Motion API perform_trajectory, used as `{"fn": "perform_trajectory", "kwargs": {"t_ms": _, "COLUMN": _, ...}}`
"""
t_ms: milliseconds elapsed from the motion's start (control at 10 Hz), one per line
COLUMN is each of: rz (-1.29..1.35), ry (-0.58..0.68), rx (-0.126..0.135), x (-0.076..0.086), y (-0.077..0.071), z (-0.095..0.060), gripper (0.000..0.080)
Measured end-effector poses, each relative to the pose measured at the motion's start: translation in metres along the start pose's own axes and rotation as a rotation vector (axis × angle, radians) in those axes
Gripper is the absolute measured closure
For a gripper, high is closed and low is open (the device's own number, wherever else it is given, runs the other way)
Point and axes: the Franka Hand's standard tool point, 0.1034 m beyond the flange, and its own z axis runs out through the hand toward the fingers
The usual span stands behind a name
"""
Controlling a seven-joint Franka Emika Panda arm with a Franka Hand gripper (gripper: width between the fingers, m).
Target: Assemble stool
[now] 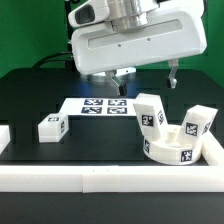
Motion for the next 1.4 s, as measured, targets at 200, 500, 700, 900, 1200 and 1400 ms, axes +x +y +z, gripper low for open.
{"fn": "perform_trajectory", "kwargs": {"t_ms": 200, "rz": -0.048, "ry": -0.001, "rx": -0.004, "x": -0.001, "y": 0.001, "z": 0.001, "gripper": 0.0151}}
{"fn": "perform_trajectory", "kwargs": {"t_ms": 500, "rz": -0.522, "ry": 0.000, "rx": -0.033, "x": 0.002, "y": 0.005, "z": 0.008, "gripper": 0.0151}}
{"fn": "perform_trajectory", "kwargs": {"t_ms": 700, "rz": -0.708, "ry": -0.011, "rx": -0.041, "x": 0.000, "y": -0.001, "z": 0.011, "gripper": 0.0151}}
{"fn": "perform_trajectory", "kwargs": {"t_ms": 900, "rz": -0.912, "ry": -0.021, "rx": -0.054, "x": 0.001, "y": 0.006, "z": 0.010, "gripper": 0.0151}}
{"fn": "perform_trajectory", "kwargs": {"t_ms": 1200, "rz": -1.198, "ry": -0.049, "rx": -0.070, "x": 0.000, "y": 0.007, "z": 0.015, "gripper": 0.0151}}
{"fn": "perform_trajectory", "kwargs": {"t_ms": 1400, "rz": -1.183, "ry": -0.056, "rx": -0.067, "x": -0.001, "y": -0.001, "z": 0.020, "gripper": 0.0151}}
